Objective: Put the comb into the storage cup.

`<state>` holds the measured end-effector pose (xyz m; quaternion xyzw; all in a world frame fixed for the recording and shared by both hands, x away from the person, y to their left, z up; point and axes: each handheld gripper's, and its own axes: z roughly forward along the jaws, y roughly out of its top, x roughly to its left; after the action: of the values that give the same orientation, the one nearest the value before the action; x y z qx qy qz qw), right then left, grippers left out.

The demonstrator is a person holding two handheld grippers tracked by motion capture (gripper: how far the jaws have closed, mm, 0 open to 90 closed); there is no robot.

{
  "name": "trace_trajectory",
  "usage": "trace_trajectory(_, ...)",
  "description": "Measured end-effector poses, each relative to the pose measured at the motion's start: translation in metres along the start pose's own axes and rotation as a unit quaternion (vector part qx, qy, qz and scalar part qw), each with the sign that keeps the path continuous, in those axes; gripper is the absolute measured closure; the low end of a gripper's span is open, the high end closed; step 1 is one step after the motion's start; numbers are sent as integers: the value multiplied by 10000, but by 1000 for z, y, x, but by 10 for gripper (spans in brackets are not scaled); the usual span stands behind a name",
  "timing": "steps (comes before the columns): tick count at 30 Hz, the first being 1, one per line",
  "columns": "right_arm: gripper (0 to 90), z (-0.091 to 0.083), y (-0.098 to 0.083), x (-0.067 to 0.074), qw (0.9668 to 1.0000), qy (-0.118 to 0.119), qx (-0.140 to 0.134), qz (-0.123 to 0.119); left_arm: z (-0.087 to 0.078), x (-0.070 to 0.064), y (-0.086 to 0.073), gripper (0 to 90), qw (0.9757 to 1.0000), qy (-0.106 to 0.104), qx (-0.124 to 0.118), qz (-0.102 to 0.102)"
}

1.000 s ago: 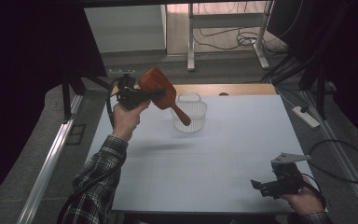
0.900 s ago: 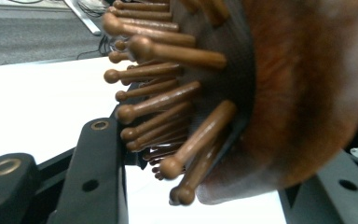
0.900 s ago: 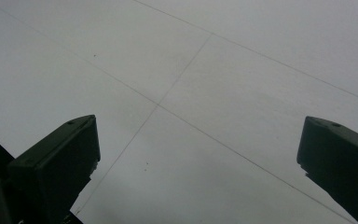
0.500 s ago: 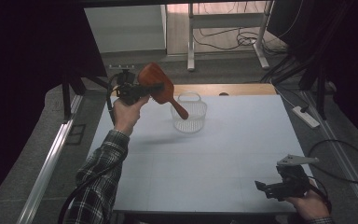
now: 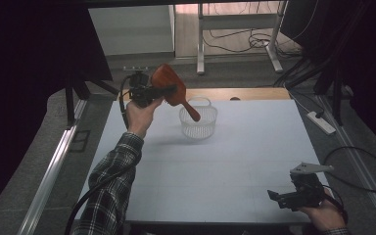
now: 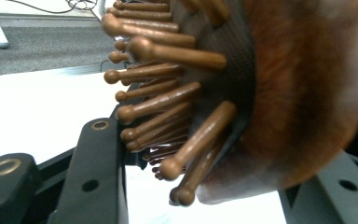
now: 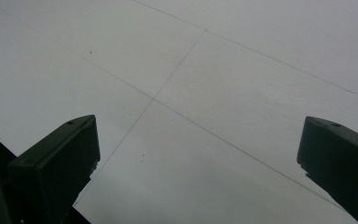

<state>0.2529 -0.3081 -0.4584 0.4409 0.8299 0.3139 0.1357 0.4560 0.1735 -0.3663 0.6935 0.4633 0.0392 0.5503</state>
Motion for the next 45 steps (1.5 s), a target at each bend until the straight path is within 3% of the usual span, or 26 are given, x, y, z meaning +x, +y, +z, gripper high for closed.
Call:
trace_trajectory(16,0,0,0,0,10000,-23,15,12,26,-1,-10,515,9997,162,167,109)
trace_trajectory(29,0,1,0,0,10000,-32,46,10,42,-5,-18,515,9992,206,238,247)
trace_trajectory(45,0,2,0,0,9999,-37,99,12,58,-6,-33,515,9991,198,290,249)
